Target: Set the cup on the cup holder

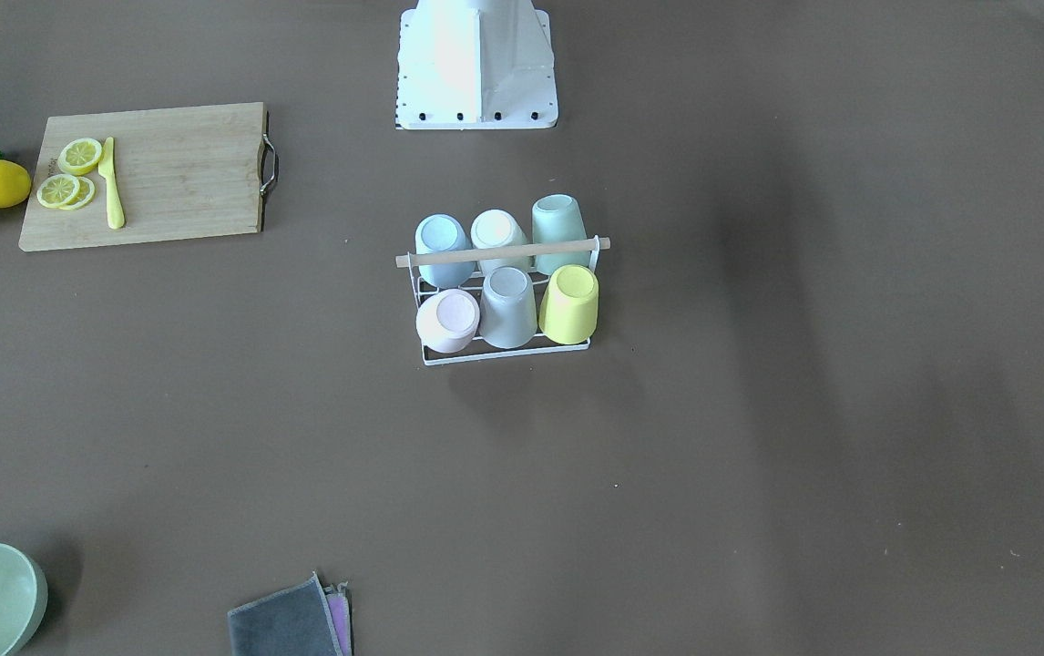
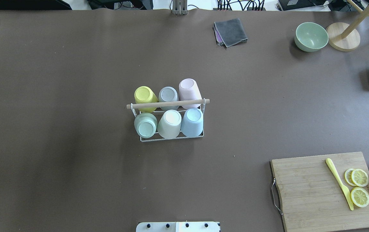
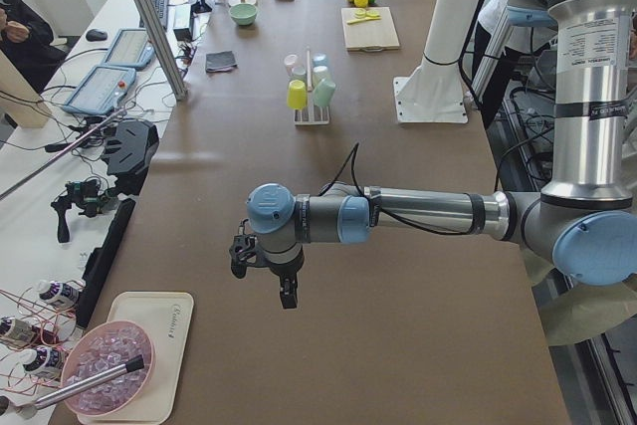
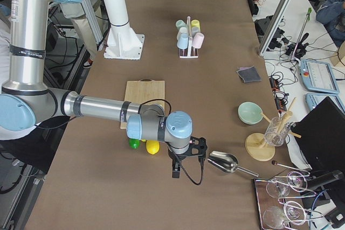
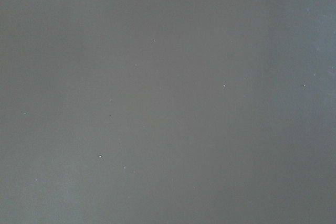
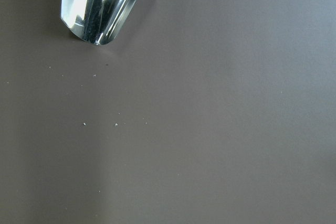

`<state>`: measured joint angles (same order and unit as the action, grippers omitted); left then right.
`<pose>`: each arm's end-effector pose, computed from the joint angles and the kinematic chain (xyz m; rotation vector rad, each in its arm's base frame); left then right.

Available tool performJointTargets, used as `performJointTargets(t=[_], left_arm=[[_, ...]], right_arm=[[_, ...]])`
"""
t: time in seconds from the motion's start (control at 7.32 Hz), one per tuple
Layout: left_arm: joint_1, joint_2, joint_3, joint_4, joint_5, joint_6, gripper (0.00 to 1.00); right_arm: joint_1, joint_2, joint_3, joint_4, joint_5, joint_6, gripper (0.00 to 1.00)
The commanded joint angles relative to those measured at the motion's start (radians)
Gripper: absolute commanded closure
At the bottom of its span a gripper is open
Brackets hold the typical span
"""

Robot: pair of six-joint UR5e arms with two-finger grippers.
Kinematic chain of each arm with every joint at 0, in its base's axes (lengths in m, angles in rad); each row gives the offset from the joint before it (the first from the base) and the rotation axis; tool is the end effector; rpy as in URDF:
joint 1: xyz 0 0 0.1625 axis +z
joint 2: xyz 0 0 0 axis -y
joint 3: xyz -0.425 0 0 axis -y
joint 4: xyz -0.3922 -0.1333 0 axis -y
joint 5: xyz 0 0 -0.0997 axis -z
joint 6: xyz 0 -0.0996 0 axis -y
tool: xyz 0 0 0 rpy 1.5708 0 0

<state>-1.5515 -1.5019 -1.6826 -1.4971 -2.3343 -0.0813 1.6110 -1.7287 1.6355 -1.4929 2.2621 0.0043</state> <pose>-0.0555 -0.4612 0.6447 -0.0676 0.7612 -0.0707 0.0867 -0.4190 0.6970 -0.0023 -0.6915 0.0480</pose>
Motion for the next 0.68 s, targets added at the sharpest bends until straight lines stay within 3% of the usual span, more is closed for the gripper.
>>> performJointTargets(t=[0.0,0.55], left_arm=[[-0.001,0.000,-0.006,0.000,0.000,0.000,0.02],[-0.001,-0.001,-0.009,0.000,-0.004,0.000,0.02]], right_arm=[[0.001,0.000,0.000,0.003,0.002,-0.003,0.00],[0.001,-0.003,-0.014,0.006,0.008,-0.003,0.00]])
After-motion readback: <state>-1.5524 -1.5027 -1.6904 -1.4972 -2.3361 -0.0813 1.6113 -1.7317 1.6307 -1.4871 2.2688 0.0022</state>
